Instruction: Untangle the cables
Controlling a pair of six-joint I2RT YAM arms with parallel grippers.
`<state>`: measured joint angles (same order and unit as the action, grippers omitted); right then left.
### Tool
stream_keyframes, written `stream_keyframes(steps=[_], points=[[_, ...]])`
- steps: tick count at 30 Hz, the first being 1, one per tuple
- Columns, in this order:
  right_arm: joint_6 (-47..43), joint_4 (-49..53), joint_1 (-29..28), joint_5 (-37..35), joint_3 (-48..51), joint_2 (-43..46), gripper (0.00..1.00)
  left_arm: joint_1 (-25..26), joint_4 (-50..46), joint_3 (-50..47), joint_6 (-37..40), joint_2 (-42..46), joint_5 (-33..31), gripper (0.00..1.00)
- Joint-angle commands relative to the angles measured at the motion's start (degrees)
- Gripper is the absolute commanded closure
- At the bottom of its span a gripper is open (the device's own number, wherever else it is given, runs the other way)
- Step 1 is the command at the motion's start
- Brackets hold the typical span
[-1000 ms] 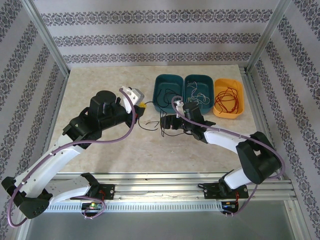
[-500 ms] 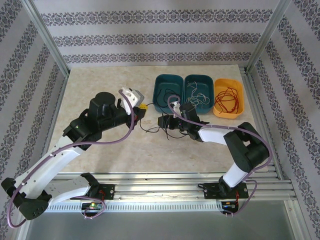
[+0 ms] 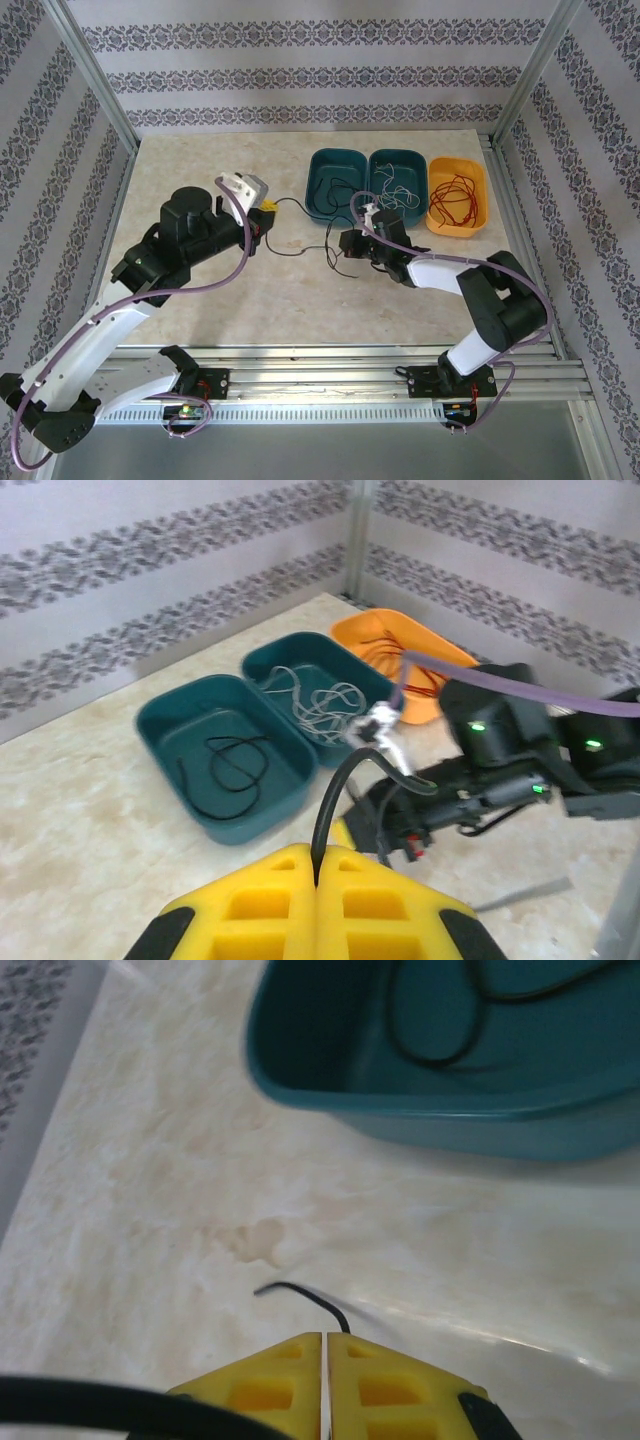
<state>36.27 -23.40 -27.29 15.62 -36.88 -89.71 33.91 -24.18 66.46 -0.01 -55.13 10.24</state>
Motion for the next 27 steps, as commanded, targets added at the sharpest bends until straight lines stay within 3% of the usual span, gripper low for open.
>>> stream_keyframes(steps=[1,9,18,21,27], points=[[-0.22,5.77,1.47,-5.88,2.37,3.88,0.95,-2.63,-1.38,-0.19,-2.38,2.15,-6.49,1.00],[0.66,13.59,6.10,-10.00,10.26,13.91,0.96,-8.14,-3.31,0.85,-4.38,5.07,-16.58,1.00],[-1.41,34.65,7.15,-16.80,10.55,31.20,0.94,-9.66,-0.23,2.23,-3.32,1.72,-22.16,1.00],[-1.03,38.66,7.33,-16.66,9.92,33.85,0.93,-9.73,2.92,2.53,-3.46,-0.57,-20.40,1.00],[0.21,42.41,7.34,-15.79,7.40,35.39,0.92,-9.69,6.99,4.91,-7.39,-9.08,-11.09,1.00]])
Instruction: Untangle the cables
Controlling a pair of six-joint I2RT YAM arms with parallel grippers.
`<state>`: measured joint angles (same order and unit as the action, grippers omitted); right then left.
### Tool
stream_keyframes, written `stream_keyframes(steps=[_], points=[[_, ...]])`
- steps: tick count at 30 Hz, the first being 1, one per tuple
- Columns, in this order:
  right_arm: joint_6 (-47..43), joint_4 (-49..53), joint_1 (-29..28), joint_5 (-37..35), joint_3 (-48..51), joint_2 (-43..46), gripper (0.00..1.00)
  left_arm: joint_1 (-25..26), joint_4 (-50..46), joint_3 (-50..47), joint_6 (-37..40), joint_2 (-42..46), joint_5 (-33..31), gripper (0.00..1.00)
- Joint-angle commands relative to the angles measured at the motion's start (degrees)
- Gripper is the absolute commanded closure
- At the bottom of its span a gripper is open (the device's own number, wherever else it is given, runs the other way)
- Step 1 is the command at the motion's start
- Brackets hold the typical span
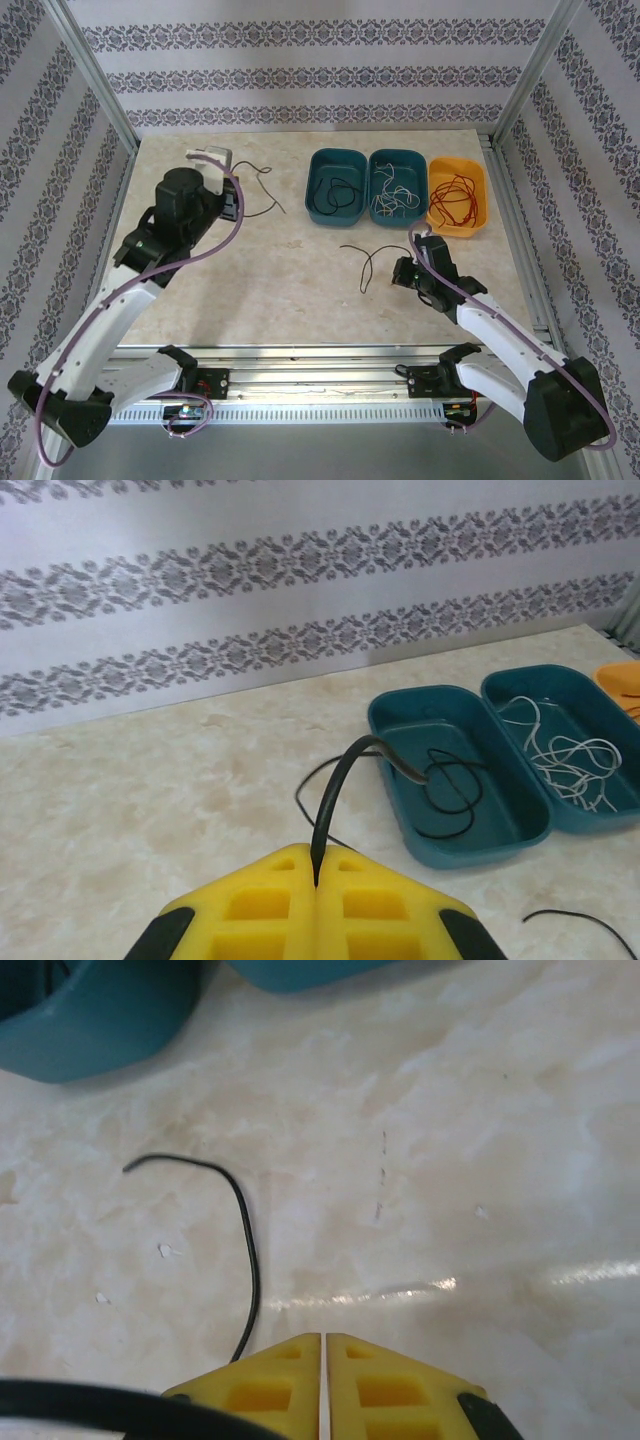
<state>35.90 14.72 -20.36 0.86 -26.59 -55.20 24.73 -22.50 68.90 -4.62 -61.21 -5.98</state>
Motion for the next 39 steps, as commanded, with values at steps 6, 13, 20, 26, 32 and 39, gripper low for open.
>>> stream_keyframes(steps=[6,13,20,26,32,39], points=[[0.82,6.60,0.38,-0.95,-5.47,1.40,0.91,0.05,9.53,6.79,-4.50,-12.77,9.20,1.00],[1.53,6.97,0.36,-1.47,-5.47,2.01,0.90,0.63,16.48,9.93,-6.83,-20.66,11.86,1.00],[1.97,6.64,0.32,-1.13,-5.50,1.44,0.90,0.91,20.89,12.47,-7.54,-27.59,12.11,1.00],[2.15,6.07,0.30,-1.15,-5.18,0.72,0.90,0.87,25.14,13.37,-6.84,-31.99,11.05,1.00],[2.51,5.54,0.27,-0.96,-4.88,0.20,0.90,0.86,24.10,14.94,-6.30,-36.05,10.04,1.00],[2.33,5.49,0.32,-1.04,-4.98,-0.15,0.89,0.94,23.38,15.13,-6.20,-39.42,8.20,1.00]])
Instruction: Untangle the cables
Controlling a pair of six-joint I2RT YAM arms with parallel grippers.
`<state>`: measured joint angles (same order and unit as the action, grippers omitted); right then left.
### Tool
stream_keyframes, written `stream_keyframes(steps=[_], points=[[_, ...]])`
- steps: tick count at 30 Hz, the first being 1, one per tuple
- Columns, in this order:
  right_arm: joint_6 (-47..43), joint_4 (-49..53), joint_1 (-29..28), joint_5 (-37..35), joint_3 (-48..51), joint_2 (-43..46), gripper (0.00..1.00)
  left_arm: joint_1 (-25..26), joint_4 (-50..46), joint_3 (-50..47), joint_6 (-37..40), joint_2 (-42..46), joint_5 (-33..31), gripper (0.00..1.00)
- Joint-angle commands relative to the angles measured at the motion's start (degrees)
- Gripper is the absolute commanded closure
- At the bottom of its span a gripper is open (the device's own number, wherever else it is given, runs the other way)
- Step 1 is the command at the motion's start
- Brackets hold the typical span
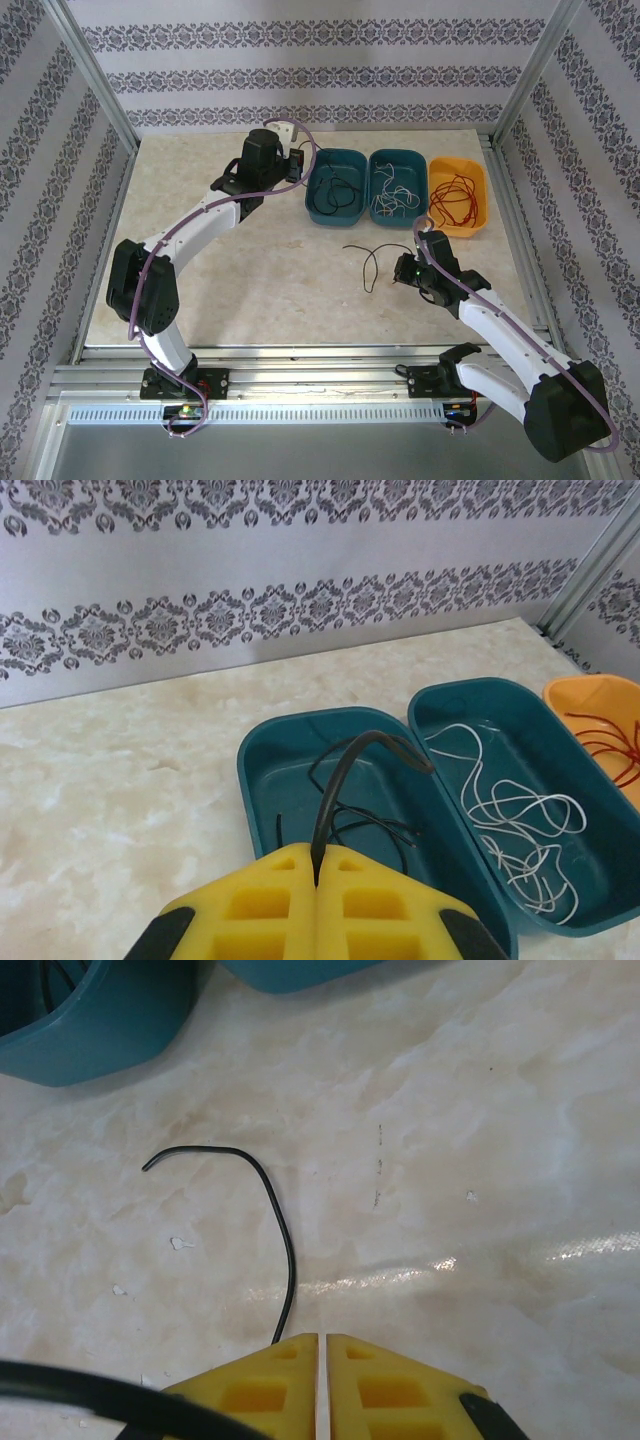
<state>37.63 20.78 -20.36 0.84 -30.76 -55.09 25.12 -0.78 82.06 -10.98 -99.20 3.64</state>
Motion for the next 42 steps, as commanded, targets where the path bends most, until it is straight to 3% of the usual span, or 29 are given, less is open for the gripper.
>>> stream_keyframes(steps=[1,31,42], points=[[0.65,-0.67,0.27,-1.02,-0.86,-0.37,0.89,0.55,1.42,2.22,0.24,-2.05,-1.47,1.00],[1.09,-1.01,0.32,-0.49,-0.20,-0.04,0.89,6.56,-10.77,19.75,12.70,-24.83,-13.04,1.00],[1.02,-0.85,0.32,-0.26,-0.84,-0.41,0.89,7.04,-16.87,25.53,12.19,-30.26,-16.04,1.00]])
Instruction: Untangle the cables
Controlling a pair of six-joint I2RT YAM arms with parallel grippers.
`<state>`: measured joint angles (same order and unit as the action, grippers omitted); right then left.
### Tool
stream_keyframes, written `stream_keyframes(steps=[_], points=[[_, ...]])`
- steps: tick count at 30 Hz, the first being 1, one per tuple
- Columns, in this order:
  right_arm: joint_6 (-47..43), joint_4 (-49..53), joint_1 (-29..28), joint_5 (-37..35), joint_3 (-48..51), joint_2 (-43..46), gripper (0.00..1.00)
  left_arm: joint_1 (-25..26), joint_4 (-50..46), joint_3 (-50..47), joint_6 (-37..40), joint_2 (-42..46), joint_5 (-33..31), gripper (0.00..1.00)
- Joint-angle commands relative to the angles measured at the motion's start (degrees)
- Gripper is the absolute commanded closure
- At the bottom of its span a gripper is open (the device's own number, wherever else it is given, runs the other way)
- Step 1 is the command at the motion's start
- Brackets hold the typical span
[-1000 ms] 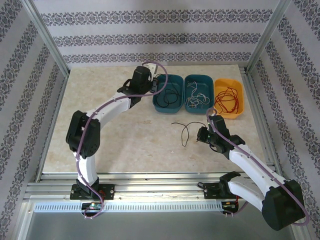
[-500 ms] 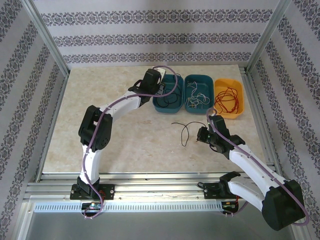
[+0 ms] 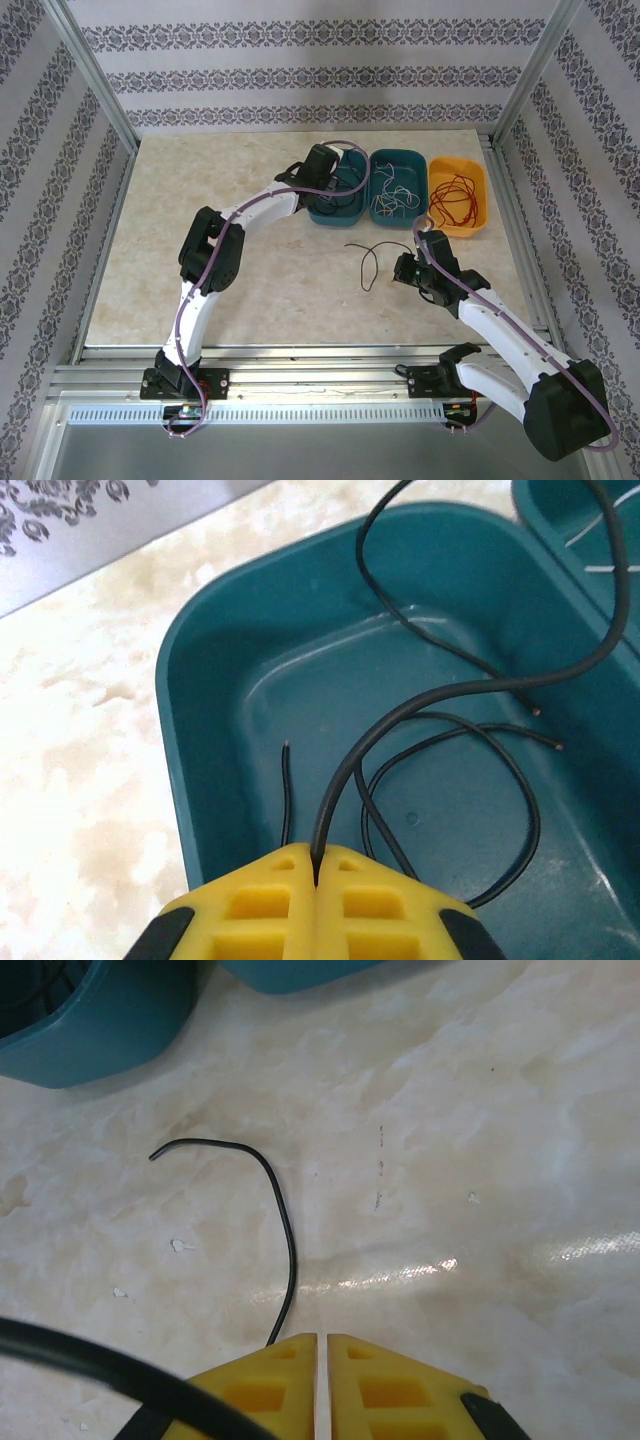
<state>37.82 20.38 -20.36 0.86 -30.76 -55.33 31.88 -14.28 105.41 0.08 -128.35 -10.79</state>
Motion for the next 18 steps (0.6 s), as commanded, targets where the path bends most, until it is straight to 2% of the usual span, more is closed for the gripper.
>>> stream_keyframes(steps=[1,10,11,15,17,18], points=[[0.76,-0.52,0.32,-0.23,-0.83,-0.29,0.89,0.37,-3.34,1.92,1.47,-1.15,-1.37,1.00],[0.85,-0.78,0.32,-0.07,-0.75,-0.63,0.89,1.25,-4.60,0.09,3.27,-0.76,-1.03,1.00],[0.91,-0.78,0.25,-0.01,-0.64,-0.56,0.89,1.26,-4.85,-0.23,3.06,-0.52,-1.02,0.97],[0.76,-0.69,0.32,-0.11,-0.60,-0.31,0.88,1.26,-4.02,-2.67,2.06,1.49,0.12,0.66],[0.68,-0.67,0.29,-0.07,-0.69,-0.48,0.88,1.26,-3.51,-3.81,1.73,2.70,0.76,0.55],[0.72,-0.78,0.31,-0.07,-0.70,-0.48,0.88,1.26,-3.47,-4.02,1.55,3.13,1.13,0.54]])
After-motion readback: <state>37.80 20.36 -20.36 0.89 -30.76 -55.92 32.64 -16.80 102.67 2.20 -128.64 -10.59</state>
